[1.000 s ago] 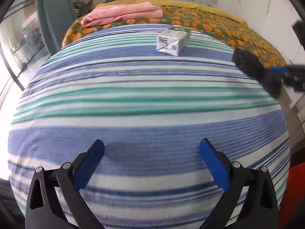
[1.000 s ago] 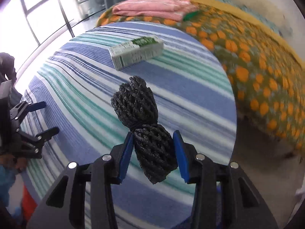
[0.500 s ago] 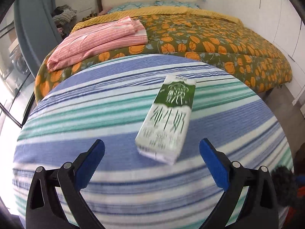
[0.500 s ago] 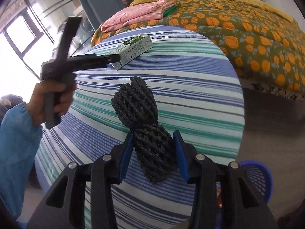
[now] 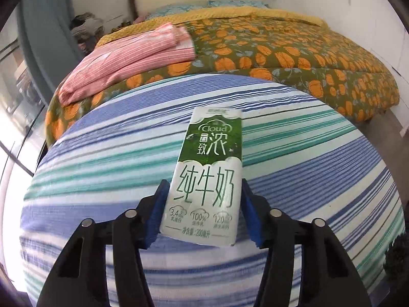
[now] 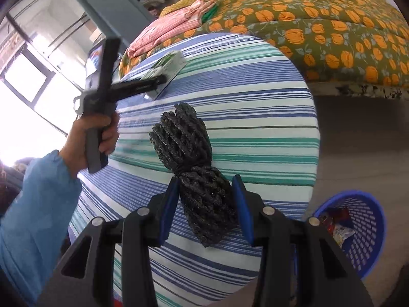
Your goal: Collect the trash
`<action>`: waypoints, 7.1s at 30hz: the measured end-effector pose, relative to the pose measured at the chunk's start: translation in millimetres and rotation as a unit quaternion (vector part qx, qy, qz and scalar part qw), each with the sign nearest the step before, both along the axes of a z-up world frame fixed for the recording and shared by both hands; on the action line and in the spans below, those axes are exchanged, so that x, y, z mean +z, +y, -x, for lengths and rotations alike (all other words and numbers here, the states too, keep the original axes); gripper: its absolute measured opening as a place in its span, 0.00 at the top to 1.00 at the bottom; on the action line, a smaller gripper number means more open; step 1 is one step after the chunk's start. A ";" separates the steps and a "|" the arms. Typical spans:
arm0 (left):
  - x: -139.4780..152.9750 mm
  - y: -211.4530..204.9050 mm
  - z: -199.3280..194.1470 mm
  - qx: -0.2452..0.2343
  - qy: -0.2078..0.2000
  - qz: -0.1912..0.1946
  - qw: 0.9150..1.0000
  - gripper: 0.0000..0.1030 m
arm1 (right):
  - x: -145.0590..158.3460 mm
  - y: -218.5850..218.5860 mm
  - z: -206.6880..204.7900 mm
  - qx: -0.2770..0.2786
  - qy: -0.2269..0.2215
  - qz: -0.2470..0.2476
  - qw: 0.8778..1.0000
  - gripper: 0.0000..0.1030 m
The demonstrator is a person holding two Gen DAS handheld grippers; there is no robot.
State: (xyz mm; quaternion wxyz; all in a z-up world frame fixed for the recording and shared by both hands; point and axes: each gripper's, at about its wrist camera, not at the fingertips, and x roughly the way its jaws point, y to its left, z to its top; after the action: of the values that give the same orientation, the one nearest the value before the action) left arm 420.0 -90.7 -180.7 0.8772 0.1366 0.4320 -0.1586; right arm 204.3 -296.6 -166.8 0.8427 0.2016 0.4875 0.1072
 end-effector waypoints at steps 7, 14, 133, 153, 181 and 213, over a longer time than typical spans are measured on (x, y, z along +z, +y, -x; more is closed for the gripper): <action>18.4 55.8 85.0 0.049 0.011 0.008 0.999 0.49 | 5.3 -7.2 -2.8 -0.058 0.013 -0.044 0.997 0.59; 18.0 98.4 183.3 0.069 0.022 0.035 0.997 0.49 | -0.4 34.8 -4.9 -0.050 0.029 -0.049 0.997 0.58; -47.0 -223.8 393.3 -0.156 0.063 0.021 0.986 0.05 | -46.3 -163.8 293.9 -0.263 0.023 0.176 0.948 0.05; -58.7 -222.7 383.5 -0.139 0.086 0.007 0.987 0.05 | -57.3 -159.5 287.6 -0.241 0.044 0.171 0.954 0.04; -62.7 -218.2 379.9 -0.133 0.087 -0.001 0.987 0.05 | -60.6 -155.1 286.3 -0.237 0.048 0.171 0.955 0.04; -63.5 -212.6 376.4 -0.131 0.078 -0.003 0.988 0.05 | -64.3 -153.1 287.1 -0.234 0.051 0.173 0.955 0.04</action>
State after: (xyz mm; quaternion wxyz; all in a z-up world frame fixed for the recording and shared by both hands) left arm 43.6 -303.4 -244.2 0.8120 0.1819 0.4778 -0.2816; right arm -82.8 -449.7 -231.1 0.8403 0.1658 0.4801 -0.1893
